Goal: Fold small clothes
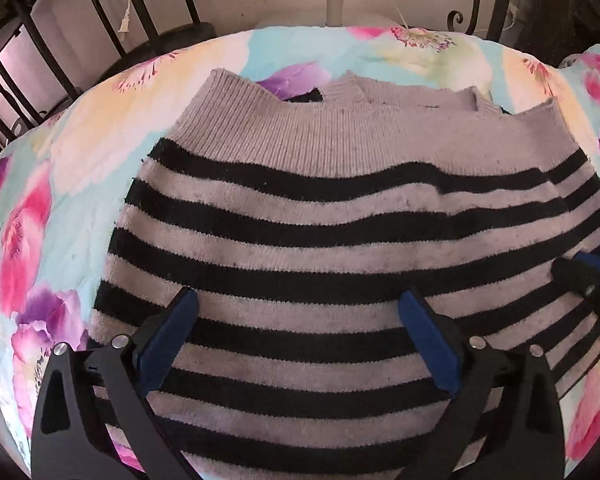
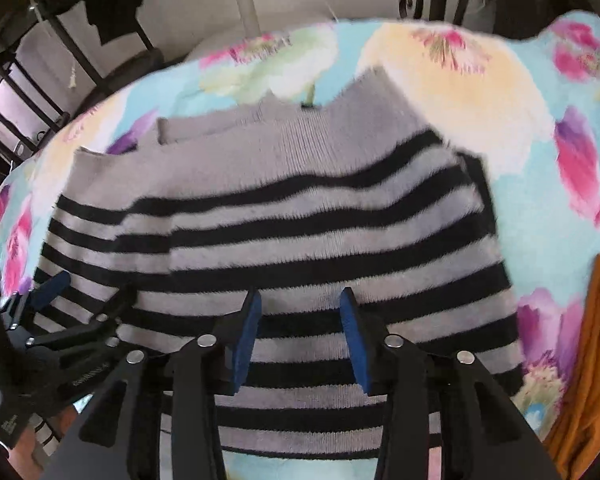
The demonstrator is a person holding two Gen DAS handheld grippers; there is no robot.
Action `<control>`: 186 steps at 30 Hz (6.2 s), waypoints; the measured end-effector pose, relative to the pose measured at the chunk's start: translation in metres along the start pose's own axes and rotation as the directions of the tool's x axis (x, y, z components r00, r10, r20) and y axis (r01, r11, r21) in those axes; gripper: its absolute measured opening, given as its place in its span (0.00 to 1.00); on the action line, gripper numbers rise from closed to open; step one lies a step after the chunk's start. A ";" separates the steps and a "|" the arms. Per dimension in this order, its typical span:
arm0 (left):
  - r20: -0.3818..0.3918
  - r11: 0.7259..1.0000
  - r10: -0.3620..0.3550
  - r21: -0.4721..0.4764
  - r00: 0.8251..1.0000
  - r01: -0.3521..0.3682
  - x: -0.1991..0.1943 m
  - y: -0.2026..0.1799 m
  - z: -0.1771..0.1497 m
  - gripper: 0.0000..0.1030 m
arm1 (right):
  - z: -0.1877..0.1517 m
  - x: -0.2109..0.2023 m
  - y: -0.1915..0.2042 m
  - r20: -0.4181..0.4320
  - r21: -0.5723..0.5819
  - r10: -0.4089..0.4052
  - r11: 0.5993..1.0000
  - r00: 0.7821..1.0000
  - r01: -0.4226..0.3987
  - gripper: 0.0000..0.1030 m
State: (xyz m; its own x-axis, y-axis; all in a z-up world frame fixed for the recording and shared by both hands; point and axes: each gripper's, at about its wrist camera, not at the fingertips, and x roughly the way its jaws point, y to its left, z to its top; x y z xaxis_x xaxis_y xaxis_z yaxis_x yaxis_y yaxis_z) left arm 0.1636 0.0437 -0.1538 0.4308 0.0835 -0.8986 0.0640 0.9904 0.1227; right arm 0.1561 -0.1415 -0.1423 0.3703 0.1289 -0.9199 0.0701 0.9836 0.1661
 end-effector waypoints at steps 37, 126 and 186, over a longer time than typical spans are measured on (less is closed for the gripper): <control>0.049 0.997 -0.048 0.065 0.998 0.045 -0.121 -0.056 -0.029 0.95 | -0.026 -0.122 -0.093 0.164 0.199 0.083 0.973 0.983 -0.116 0.61; -0.037 0.987 -0.156 -0.053 0.987 0.154 -0.061 -0.069 -0.003 0.93 | -0.022 -0.071 -0.083 0.114 0.279 0.293 0.908 0.949 -0.313 0.19; -0.085 0.971 0.050 -0.228 0.995 -0.068 -0.069 0.183 -0.048 0.87 | -0.027 -0.011 0.221 -0.113 0.011 0.319 0.948 0.941 -0.319 0.46</control>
State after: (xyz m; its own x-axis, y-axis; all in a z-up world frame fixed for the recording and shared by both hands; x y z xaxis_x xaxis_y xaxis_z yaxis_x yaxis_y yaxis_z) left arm 0.1022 0.2246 -0.0901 0.3556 0.1422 -0.9238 -0.1724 0.9814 0.0847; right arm 0.1424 0.0777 -0.1047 0.2657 0.4490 -0.8531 -0.0416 0.8894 0.4552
